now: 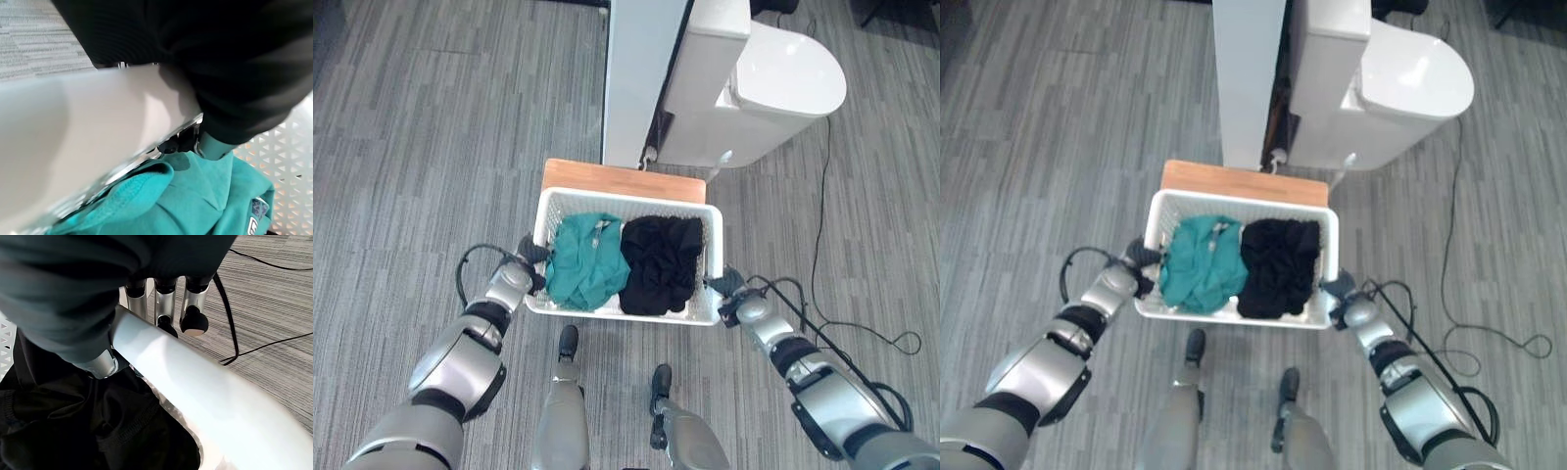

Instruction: Grab the laundry basket,head to the washer,open it,put in the laundry and shut it.

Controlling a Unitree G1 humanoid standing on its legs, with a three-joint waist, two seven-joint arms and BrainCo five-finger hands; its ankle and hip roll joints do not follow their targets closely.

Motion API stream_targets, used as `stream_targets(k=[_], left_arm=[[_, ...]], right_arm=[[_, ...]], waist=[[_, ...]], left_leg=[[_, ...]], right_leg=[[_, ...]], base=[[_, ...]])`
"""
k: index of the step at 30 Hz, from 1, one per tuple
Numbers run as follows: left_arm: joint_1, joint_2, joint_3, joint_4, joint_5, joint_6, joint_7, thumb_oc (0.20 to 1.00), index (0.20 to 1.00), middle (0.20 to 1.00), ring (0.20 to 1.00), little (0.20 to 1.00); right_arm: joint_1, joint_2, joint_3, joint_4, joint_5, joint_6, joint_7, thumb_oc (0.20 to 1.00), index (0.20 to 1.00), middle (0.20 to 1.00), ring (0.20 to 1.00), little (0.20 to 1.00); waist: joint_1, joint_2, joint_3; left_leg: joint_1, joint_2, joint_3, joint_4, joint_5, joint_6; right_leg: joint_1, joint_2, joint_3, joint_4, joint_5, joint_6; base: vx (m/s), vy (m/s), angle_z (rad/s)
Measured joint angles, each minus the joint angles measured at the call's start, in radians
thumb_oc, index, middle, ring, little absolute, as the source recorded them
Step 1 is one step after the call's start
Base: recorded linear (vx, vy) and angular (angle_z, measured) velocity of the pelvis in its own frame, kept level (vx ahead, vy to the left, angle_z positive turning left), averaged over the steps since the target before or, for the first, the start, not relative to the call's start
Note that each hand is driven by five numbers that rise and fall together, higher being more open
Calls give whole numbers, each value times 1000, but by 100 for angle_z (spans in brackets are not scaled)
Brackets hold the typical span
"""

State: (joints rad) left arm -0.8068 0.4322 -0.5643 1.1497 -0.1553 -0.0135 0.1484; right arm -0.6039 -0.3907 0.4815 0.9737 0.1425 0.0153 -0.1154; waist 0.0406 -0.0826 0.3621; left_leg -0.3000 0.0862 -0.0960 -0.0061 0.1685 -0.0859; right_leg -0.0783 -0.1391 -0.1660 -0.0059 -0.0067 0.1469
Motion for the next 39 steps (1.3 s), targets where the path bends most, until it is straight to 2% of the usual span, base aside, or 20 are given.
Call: stream_targets(k=[9,11,16,24,28,33,39], left_arm=[[220,43,42,-325,-6,8,-45,200,200,200,200,200],[306,105,42,-507,-35,18,-63,200,200,200,200,200],[372,151,43,-658,-40,25,-105,200,200,200,200,200],[457,144,39,-703,-37,49,-167,200,200,200,200,200],[459,130,38,-703,-32,64,-173,200,200,200,200,200],[466,114,38,-703,-21,78,-177,200,200,200,200,200],[466,112,38,-699,3,81,-181,200,200,200,200,200]], right_arm=[[183,-80,-155,-224,-39,30,62,200,200,200,200,200],[255,-101,-222,-325,-40,29,83,200,200,200,200,200],[329,-132,-268,-401,-40,30,107,200,200,200,200,200],[455,-138,-304,-456,-41,46,145,200,200,200,200,200],[475,-138,-304,-455,-41,52,145,200,200,200,200,200],[495,-138,-304,-450,-42,58,146,200,200,200,200,200],[494,-137,-304,-448,-60,58,146,200,200,200,200,200]], waist=[[-3,7,-5],[-5,7,-5],[-22,11,-43],[-59,18,-138],[-63,17,-145],[-63,17,-191],[-65,15,-194]], left_leg=[[100,-28,24,-4,-19,25],[128,-31,29,-4,-32,29],[160,-25,30,-7,-39,27],[214,-19,48,-46,-35,31],[241,-16,52,-62,-34,30],[248,-18,53,-82,-32,27],[263,-19,55,-84,-33,27]], right_leg=[[90,-32,6,3,-7,9],[114,-37,16,5,-8,10],[140,-38,17,11,-18,8],[169,-36,28,4,-29,6],[186,-35,29,-6,-29,6],[190,-34,28,-17,-30,6],[202,-35,29,-19,-31,6]], base=[[87,52,-2],[49,28,-11],[79,29,-1],[63,9,-6],[39,-2,-4],[12,3,-1],[2,14,-1]])
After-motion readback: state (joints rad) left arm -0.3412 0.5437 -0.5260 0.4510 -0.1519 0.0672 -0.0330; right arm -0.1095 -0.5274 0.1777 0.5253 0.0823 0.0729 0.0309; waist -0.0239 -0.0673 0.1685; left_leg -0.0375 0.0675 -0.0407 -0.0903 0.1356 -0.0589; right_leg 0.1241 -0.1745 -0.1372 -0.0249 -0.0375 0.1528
